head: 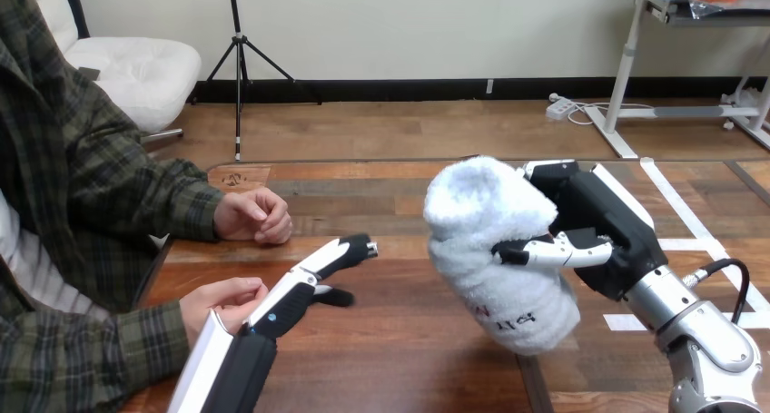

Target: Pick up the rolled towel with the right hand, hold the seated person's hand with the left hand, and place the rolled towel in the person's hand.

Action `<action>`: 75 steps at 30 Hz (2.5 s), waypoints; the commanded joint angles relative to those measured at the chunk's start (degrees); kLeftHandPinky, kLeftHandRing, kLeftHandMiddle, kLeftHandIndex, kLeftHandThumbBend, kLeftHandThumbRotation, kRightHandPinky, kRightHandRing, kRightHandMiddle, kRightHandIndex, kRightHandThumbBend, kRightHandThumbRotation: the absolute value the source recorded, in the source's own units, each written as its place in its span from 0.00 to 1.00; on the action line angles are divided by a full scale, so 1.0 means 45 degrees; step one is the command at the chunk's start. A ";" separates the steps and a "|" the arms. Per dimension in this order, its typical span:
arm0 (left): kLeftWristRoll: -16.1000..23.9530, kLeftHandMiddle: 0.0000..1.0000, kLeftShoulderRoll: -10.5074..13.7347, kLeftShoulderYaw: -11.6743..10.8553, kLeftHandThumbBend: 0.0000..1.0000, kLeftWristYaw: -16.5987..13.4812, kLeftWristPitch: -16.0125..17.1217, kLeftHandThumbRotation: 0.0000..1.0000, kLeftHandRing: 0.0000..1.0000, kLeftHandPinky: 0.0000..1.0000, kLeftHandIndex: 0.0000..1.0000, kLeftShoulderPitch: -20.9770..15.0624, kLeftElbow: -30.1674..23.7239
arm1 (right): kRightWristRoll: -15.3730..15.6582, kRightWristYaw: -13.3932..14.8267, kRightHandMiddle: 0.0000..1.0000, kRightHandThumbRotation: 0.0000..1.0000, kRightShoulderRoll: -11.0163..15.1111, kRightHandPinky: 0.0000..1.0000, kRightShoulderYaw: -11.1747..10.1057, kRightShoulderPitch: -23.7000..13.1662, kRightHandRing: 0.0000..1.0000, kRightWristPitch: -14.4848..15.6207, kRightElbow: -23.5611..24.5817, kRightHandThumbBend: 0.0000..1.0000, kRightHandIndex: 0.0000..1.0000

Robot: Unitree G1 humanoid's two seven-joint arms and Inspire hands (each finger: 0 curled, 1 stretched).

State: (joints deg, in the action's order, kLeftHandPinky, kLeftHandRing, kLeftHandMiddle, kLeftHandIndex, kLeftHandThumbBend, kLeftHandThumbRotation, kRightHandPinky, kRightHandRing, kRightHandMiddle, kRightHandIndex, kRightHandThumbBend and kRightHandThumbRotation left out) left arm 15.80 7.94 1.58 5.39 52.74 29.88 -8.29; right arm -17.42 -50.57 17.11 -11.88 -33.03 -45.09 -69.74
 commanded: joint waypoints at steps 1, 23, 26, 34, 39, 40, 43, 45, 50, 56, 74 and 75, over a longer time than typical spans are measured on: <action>0.0928 0.87 -0.0594 -0.0556 1.00 -0.0619 -0.0310 0.30 0.87 0.79 0.83 0.0092 -0.1428 | -0.0581 -0.0300 0.27 0.00 -0.0218 0.14 -0.0571 -0.0339 0.20 0.0079 0.0874 0.69 0.29; 0.2661 0.87 0.0363 -0.2455 1.00 -0.0588 -0.2209 0.26 0.85 0.72 0.86 0.1440 -0.5172 | -0.0773 -0.0534 0.25 0.00 -0.0513 0.12 -0.0786 0.0026 0.18 0.0406 0.1398 0.69 0.27; 0.2945 0.87 0.0411 -0.2914 1.00 -0.0562 -0.2508 0.28 0.84 0.72 0.86 0.1612 -0.5635 | -0.0718 -0.0454 0.25 0.00 -0.0523 0.12 -0.0760 0.0085 0.18 0.0372 0.1452 0.69 0.27; 0.3329 0.87 0.0535 -0.3962 1.00 -0.0532 -0.3114 0.30 0.84 0.75 0.86 0.1860 -0.6494 | -0.0669 -0.0434 0.25 0.00 -0.0538 0.12 -0.0729 0.0203 0.18 0.0335 0.1574 0.70 0.28; 0.3419 0.87 0.0702 -0.4672 1.00 -0.0501 -0.3478 0.28 0.84 0.76 0.86 0.1909 -0.6808 | -0.0464 -0.0189 0.26 0.00 -0.0511 0.13 -0.0650 0.0290 0.19 0.0113 0.1614 0.70 0.28; 0.3463 0.87 0.0717 -0.4763 1.00 -0.0515 -0.3517 0.28 0.84 0.76 0.86 0.1907 -0.6836 | -0.0437 -0.0160 0.26 0.00 -0.0504 0.13 -0.0641 0.0301 0.19 0.0108 0.1622 0.70 0.28; 0.3737 0.87 0.0768 -0.5161 1.00 -0.0529 -0.3797 0.28 0.84 0.76 0.85 0.1880 -0.6940 | -0.0405 -0.0127 0.26 0.00 -0.0496 0.13 -0.0635 0.0337 0.19 0.0110 0.1655 0.71 0.28; 0.3841 0.87 0.0867 -0.5393 1.00 -0.0471 -0.4021 0.28 0.84 0.76 0.85 0.1852 -0.6956 | -0.0433 -0.0167 0.26 0.00 -0.0500 0.13 -0.0646 0.0363 0.19 0.0134 0.1681 0.71 0.29; 0.3804 0.87 0.1174 -0.5733 1.00 -0.0323 -0.4364 0.26 0.84 0.76 0.85 0.1735 -0.6822 | -0.0469 -0.0201 0.27 0.00 -0.0497 0.13 -0.0643 0.0444 0.19 0.0150 0.1789 0.71 0.29; 0.3660 0.85 0.1565 -0.5961 1.00 -0.0068 -0.4784 0.22 0.82 0.74 0.84 0.1469 -0.6528 | -0.0593 -0.0327 0.27 0.00 -0.0502 0.14 -0.0674 0.0534 0.19 0.0263 0.1983 0.71 0.29; 0.4122 0.79 0.2646 -0.5885 1.00 0.0090 -0.5676 0.22 0.75 0.65 0.79 0.0390 -0.5306 | -0.1091 -0.0714 0.28 0.00 -0.0473 0.14 -0.0729 0.1176 0.20 0.1006 0.3432 0.72 0.30; 0.4154 0.79 0.2694 -0.5860 1.00 0.0119 -0.5737 0.22 0.75 0.64 0.78 0.0340 -0.5234 | -0.1124 -0.0733 0.28 0.00 -0.0468 0.14 -0.0727 0.1221 0.20 0.1055 0.3541 0.72 0.30</action>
State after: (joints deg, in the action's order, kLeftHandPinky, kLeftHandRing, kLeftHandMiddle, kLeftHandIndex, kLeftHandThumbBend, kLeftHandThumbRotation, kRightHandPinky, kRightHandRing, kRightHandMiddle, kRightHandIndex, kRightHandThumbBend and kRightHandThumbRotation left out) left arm 33.45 17.82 -25.36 6.16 27.89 35.44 -33.78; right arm -20.31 -53.43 15.32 -13.97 -25.73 -40.77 -58.86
